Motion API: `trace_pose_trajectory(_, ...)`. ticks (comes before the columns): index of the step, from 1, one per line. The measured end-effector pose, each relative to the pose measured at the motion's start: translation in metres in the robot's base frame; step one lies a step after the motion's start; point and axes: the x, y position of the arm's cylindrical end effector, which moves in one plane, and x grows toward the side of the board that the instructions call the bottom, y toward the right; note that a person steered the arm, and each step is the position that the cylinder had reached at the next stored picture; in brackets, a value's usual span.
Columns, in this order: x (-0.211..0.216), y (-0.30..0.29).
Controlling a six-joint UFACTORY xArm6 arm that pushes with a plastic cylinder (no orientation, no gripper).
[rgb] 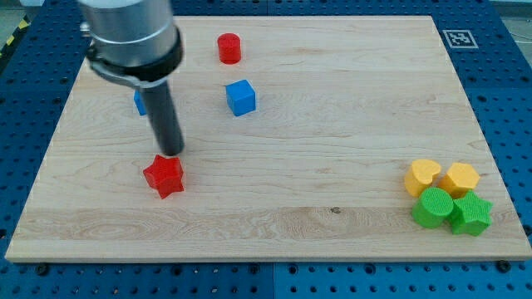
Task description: Place the red star left to the yellow heart
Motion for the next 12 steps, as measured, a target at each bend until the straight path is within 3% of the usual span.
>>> trace_pose_trajectory(3,0.037,-0.026)
trace_pose_trajectory(6,0.047,0.05)
trace_pose_trajectory(12,0.084,0.07)
